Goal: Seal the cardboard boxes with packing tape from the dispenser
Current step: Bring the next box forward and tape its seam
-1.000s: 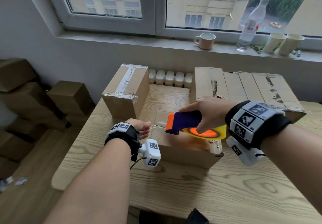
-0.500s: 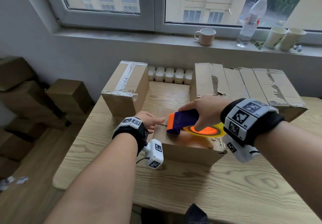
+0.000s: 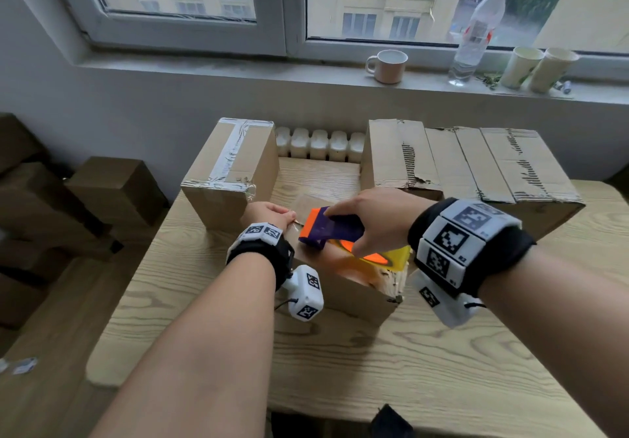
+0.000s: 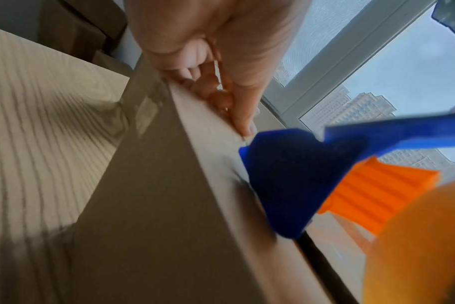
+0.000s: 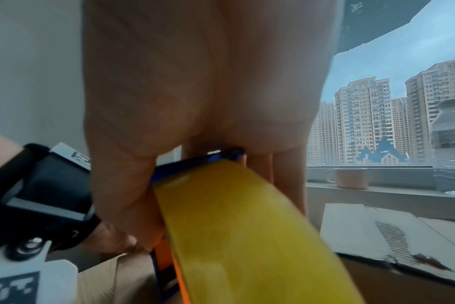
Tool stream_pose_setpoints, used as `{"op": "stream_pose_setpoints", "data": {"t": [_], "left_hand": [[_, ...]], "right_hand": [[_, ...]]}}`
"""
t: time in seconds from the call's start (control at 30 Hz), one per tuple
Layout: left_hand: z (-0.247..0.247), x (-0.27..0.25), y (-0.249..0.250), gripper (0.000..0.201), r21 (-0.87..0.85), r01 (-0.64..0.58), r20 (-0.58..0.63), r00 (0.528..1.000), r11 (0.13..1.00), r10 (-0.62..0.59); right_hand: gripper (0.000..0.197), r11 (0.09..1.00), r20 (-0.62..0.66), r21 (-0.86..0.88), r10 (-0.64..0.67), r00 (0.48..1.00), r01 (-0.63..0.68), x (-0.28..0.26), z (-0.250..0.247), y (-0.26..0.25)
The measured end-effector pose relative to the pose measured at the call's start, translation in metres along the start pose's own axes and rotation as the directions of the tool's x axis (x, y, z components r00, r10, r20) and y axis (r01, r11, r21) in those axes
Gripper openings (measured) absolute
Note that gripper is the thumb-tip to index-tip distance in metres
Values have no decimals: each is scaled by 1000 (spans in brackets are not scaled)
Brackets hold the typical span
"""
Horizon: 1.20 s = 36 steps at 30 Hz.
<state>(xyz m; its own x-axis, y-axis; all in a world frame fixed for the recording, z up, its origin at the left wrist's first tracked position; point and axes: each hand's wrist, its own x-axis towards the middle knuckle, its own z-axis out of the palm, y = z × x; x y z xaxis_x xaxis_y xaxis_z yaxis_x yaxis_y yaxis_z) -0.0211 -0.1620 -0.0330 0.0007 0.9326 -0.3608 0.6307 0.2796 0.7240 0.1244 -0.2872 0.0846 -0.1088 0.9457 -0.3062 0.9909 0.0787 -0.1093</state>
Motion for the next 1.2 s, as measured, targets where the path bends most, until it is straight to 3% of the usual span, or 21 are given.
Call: {"op": "stream_pose_setpoints", "data": {"t": [0.4,0.97,1.2], "left_hand": [[-2,3,-3,9,1,-18,26,999,1000,18],[4,8,-5,15,-56,43,80,996,997,-39],[5,7,-5,12,-75,12,80,997,997,-6]], "right_hand": [[72,997,68,44,53,996,-57,-4,-12,12],[74,995,84,49,84,993,-88,-52,-12,40],[72,990,119,45,129,984,-135,-64,-6,51]]}}
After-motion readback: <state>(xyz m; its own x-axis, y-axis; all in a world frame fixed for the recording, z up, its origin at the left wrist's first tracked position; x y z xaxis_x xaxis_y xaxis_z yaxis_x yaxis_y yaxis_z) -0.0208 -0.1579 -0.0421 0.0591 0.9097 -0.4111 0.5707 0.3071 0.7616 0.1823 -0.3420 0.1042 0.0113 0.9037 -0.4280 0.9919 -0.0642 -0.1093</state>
